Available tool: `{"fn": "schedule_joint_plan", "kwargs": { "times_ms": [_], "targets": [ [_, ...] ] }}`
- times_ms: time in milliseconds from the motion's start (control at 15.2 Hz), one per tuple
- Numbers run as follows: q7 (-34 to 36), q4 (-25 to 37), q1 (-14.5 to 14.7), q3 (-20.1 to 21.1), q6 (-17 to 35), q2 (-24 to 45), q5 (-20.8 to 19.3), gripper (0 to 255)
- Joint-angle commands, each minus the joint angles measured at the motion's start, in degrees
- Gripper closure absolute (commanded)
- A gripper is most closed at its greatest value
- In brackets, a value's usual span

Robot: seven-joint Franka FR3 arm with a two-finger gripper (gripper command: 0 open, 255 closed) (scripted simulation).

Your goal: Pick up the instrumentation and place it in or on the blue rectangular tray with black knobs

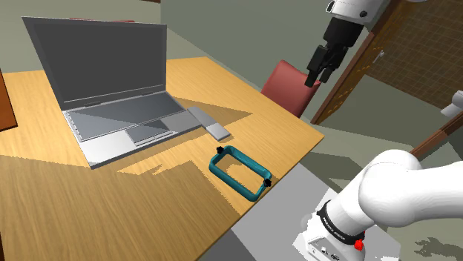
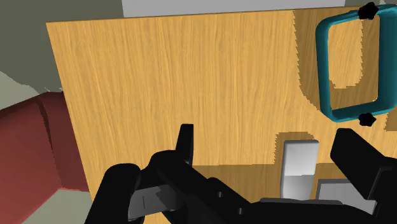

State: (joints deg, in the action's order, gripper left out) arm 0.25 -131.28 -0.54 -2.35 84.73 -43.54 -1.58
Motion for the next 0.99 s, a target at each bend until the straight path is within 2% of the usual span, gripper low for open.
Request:
{"fn": "schedule_joint_plan", "kwargs": {
  "times_ms": [0,462,924],
  "targets": [
    [0.0,0.0,0.0,0.0,0.0,0.0,0.0,0],
    [3.01,-4.02,1.72,3.03,12.97,8.17,2.3,0],
    [5.79,-4.18,3.29,6.0,25.3,19.51,3.69,0]
  ]
}}
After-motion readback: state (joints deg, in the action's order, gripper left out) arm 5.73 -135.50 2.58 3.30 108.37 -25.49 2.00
